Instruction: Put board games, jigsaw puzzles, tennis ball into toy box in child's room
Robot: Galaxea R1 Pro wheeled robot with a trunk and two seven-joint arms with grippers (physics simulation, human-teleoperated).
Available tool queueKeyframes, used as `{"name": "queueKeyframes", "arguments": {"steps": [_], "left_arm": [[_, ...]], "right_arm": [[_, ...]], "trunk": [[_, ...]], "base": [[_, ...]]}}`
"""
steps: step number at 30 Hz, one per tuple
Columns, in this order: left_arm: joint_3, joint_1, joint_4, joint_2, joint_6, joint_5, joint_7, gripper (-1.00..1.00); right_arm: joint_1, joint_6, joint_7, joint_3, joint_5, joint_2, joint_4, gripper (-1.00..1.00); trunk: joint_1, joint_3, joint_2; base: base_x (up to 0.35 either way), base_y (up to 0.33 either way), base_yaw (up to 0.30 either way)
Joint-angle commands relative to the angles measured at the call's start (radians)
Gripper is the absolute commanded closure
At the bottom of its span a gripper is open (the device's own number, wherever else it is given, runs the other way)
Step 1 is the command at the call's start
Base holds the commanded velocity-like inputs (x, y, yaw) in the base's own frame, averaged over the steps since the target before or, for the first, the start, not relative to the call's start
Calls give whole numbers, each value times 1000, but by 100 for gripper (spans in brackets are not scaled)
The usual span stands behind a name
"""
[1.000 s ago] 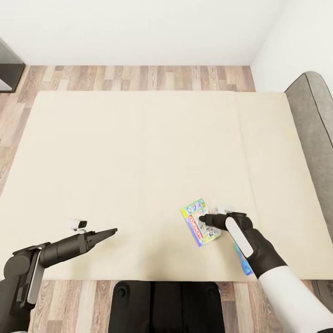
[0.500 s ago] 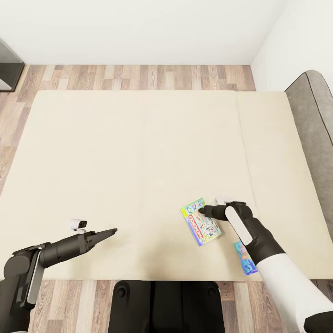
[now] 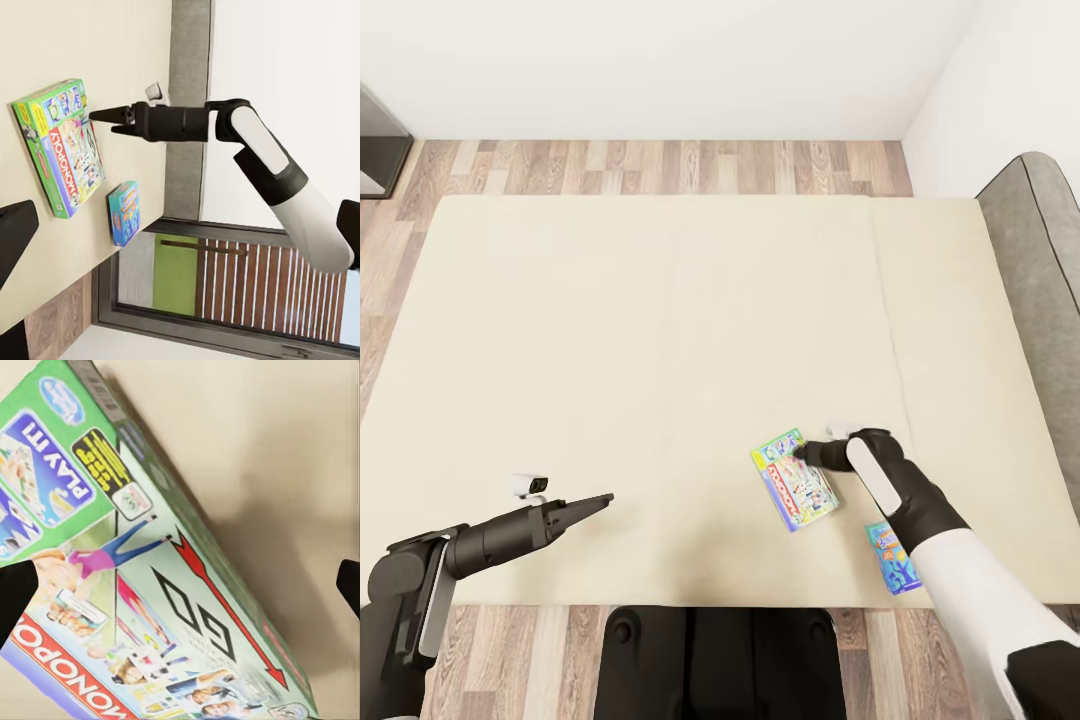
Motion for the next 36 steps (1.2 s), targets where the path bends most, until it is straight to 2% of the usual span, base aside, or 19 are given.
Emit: {"name": "queueKeyframes", "arguments": {"steps": [1, 7, 16, 21, 36], "left_arm": [[0, 0, 0, 0, 11, 0, -4, -100], [0, -1, 0, 1, 11, -2, -4, -100], [-1, 0, 0, 1, 11, -3, -4, -100], [-2, 0, 0, 1, 11, -2, -5, -100], [-2, 0, 0, 1, 11, 0, -5, -100]], "right_arm": [[-4, -1, -8, 4, -12, -1, 11, -100], [-10, -28, 36, 6, -14, -4, 45, -100], [0, -48, 202, 8, -5, -8, 52, -100], [13, -51, 257, 13, -3, -7, 52, -100], [22, -53, 280, 13, -3, -7, 51, -100]], "trunk": [[1, -1, -2], [1, -1, -2], [1, -1, -2], [1, -1, -2], [1, -1, -2]], "base": [[0, 0, 0], [0, 0, 0], [0, 0, 0], [0, 0, 0], [0, 0, 0]]}}
